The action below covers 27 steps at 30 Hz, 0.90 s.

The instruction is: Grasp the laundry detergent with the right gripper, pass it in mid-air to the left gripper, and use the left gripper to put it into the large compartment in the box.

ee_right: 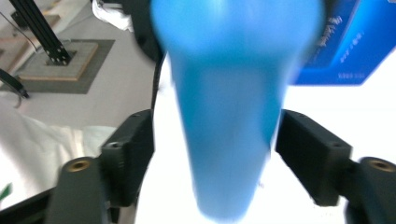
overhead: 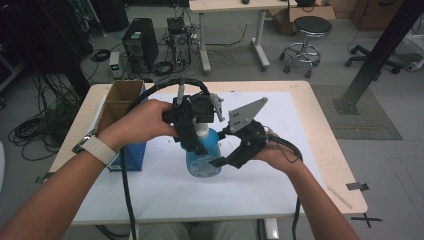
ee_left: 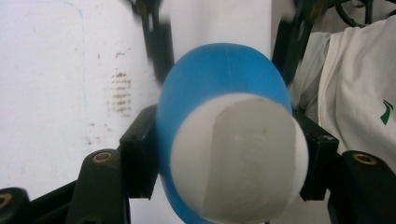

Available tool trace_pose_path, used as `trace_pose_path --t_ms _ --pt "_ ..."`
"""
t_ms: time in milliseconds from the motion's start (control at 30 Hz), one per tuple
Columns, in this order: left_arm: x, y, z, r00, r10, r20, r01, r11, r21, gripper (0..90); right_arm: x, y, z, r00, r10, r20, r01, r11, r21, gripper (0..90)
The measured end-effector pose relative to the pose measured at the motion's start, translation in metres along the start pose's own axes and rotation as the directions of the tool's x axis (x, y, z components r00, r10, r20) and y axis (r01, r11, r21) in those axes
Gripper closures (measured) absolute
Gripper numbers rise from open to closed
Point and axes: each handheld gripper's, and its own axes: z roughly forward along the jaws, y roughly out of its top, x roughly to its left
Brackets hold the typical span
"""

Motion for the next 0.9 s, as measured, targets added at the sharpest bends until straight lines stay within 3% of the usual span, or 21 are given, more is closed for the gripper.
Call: trace_pose_path --t_ms 133,300,433,500,633,733,900 --pt "0.003 -0.005 -0.006 0.9992 -0.035 -0.022 0.035 0.9994 -0.002 38.1 0.000 -0.014 -0.022 0.9960 0.070 0.055 -0.072 0.997 0.034 15.5" --pt "0.005 -0.007 -0.018 0.9939 -0.091 -0.063 0.090 0.9959 -0.008 38.2 0.000 -0.031 -0.045 0.9783 0.145 0.148 -0.162 0.981 0.109 8.6" --pt "0.007 -0.004 -0.029 0.9865 -0.133 -0.096 0.133 0.9911 0.000 38.1 -0.001 -0.038 -0.056 0.9698 0.152 0.190 -0.191 0.960 0.203 7.1" --pt "0.009 -0.003 -0.036 0.9809 -0.161 -0.108 0.162 0.9868 -0.006 38.1 0.000 -0.039 -0.062 0.9647 0.160 0.209 -0.205 0.955 0.214 5.7" --pt "0.013 -0.002 -0.049 0.9645 -0.224 -0.140 0.222 0.9746 -0.029 38.1 0.000 -0.038 -0.077 0.9507 0.181 0.252 -0.239 0.945 0.223 4.6" --pt "0.016 -0.002 -0.057 0.9469 -0.274 -0.168 0.271 0.9617 -0.041 38.1 -0.001 -0.037 -0.086 0.9373 0.192 0.291 -0.268 0.932 0.246 3.4" --pt "0.022 -0.004 -0.068 0.9082 -0.366 -0.203 0.360 0.9305 -0.066 38.1 -0.008 -0.036 -0.100 0.9226 0.202 0.329 -0.298 0.914 0.276 3.3"
